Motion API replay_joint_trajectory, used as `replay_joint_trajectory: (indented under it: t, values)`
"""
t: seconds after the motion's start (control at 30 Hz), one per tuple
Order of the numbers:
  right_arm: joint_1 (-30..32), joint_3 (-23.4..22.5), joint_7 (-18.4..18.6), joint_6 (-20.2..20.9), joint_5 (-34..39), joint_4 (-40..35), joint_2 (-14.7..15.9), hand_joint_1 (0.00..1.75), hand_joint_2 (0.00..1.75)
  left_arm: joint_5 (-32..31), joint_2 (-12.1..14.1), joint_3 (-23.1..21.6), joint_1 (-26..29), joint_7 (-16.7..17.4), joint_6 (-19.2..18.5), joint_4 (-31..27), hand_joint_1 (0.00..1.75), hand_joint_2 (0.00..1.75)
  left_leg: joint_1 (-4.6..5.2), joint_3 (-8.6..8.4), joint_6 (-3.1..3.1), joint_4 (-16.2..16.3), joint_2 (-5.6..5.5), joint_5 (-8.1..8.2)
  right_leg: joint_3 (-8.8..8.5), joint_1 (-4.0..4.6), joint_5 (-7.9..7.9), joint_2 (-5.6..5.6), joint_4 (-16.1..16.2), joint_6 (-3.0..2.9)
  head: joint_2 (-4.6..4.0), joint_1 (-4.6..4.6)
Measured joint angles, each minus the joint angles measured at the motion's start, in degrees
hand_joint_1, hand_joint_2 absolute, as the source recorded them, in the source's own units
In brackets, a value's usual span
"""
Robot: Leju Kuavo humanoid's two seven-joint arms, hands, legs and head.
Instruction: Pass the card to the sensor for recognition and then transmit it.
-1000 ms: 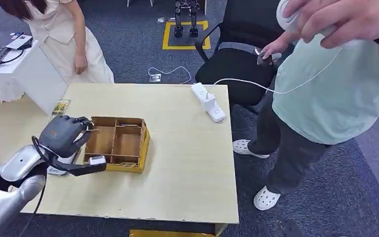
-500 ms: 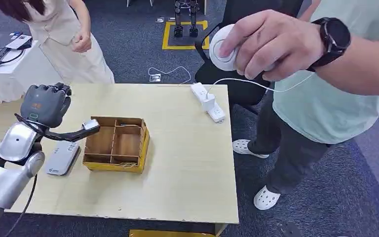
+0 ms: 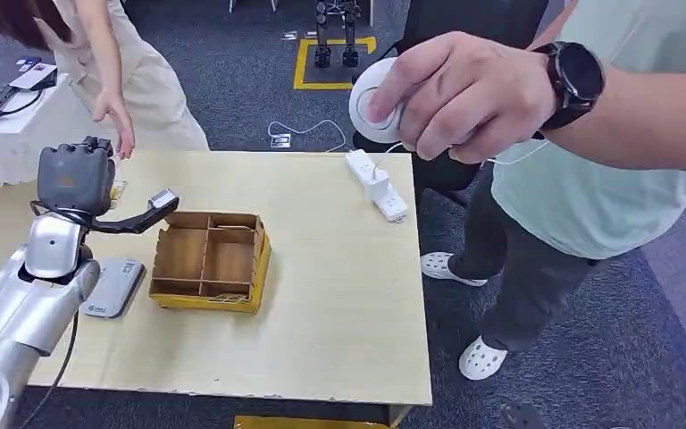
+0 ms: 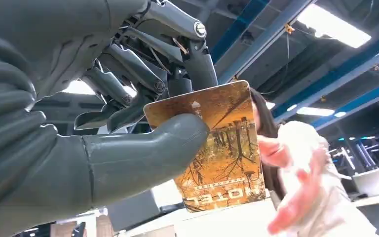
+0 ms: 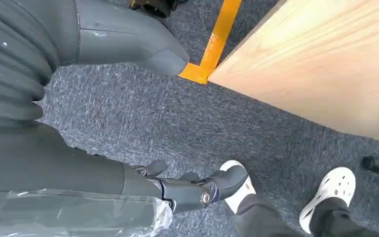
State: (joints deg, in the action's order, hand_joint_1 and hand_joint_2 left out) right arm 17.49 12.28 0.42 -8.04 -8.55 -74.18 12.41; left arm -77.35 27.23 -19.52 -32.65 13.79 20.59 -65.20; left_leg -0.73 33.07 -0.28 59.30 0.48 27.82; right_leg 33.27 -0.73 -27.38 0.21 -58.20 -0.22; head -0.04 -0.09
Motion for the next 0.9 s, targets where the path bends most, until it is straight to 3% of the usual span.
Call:
replay_joint_trajectory:
  t: [0.53,0.57,0.6,0.9]
  values:
    - [0.38,0.22,0.2,-0.79,0.35,-0.68,0.0,0.0,1.75,0.52,-1.68,1.09,-1.95,-1.03,0.13,2.71,1.75,1.75,0.01,0.0,0.0,0.01,0.0,0.0,-0.01,0.0,0.0,0.0,0.0,0.0,0.0,0.0]
    - [0.41,0.22,0.2,-0.81,0.35,-0.68,0.0,0.0,1.75,0.59,-1.68,1.11,-1.96,-1.03,0.13,2.71,1.54,1.75,0.01,0.0,0.0,0.01,0.0,0.0,-0.01,0.0,0.0,0.0,0.0,0.0,0.0,0.0]
    - [0.46,0.22,0.2,-0.81,0.39,-0.68,0.0,0.0,1.75,0.7,-1.7,1.11,-1.96,-1.03,0.13,2.71,0.0,1.75,0.01,0.01,0.0,0.01,0.0,0.0,-0.01,0.0,0.0,0.0,0.0,0.0,0.0,0.0]
    - [0.88,0.28,0.28,-0.98,1.01,-0.96,0.0,0.0,1.75,3.06,-2.1,1.4,-1.95,-2.69,0.39,2.71,0.0,1.75,0.01,0.02,0.0,0.0,-0.01,0.0,-0.01,0.0,0.0,-0.01,0.0,0.01,0.0,0.0]
